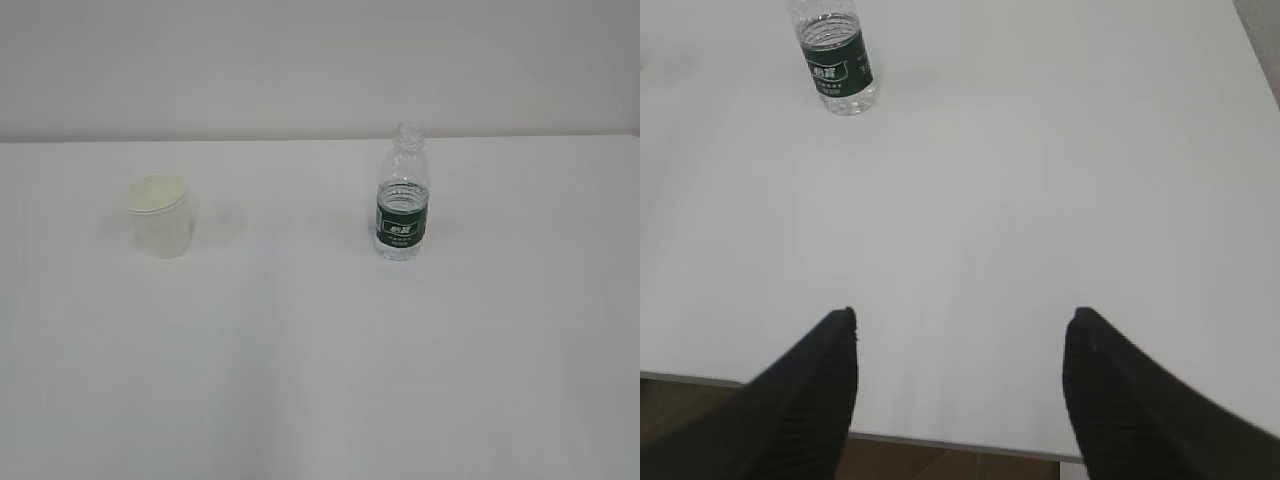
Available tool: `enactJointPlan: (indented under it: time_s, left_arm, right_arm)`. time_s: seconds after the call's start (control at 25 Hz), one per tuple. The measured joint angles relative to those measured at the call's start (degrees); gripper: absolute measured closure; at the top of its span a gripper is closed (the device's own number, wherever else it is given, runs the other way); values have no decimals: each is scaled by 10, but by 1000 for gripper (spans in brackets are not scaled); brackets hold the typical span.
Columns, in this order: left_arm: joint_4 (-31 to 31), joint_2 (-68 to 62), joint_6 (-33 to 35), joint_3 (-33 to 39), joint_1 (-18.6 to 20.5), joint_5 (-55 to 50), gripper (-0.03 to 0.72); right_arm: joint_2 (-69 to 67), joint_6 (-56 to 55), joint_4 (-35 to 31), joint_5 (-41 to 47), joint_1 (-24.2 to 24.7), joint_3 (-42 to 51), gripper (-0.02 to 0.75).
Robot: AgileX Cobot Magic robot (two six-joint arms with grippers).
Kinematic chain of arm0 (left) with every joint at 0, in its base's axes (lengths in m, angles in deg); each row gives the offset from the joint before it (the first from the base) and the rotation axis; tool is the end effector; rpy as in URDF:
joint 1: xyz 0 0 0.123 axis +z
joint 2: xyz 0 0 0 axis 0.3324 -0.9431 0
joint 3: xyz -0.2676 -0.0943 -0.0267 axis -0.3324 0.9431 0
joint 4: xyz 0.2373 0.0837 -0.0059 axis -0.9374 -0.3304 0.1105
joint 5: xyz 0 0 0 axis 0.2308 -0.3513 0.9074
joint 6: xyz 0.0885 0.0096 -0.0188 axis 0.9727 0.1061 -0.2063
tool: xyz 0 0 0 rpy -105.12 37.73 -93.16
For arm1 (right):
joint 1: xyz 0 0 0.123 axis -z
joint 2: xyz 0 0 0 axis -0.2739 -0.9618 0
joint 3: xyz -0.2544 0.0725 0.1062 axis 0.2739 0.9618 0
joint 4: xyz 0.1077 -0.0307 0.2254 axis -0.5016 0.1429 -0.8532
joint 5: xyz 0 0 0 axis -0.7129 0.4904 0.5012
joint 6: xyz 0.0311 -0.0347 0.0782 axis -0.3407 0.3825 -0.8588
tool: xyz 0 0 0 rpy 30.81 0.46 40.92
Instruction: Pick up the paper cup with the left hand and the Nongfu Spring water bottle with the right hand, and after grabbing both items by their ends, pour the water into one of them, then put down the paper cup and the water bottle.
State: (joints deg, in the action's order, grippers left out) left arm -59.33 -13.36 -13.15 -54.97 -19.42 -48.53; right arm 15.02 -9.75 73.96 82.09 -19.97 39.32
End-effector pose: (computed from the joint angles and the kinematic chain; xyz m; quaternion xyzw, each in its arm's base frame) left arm -0.0097 -0.0092 0.2838 0.0307 0.8526 -0.0411 0.5201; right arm -0.0104 -0.0007 0.2690 -0.0541 0.8697 0.0043 0.4907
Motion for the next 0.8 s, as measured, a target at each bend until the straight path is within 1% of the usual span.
enactJointPlan:
  time_s: [0.8]
  left_arm:
    - [0,0,0,0,0,0,143]
  right_arm:
    - [0,0,0,0,0,0,250]
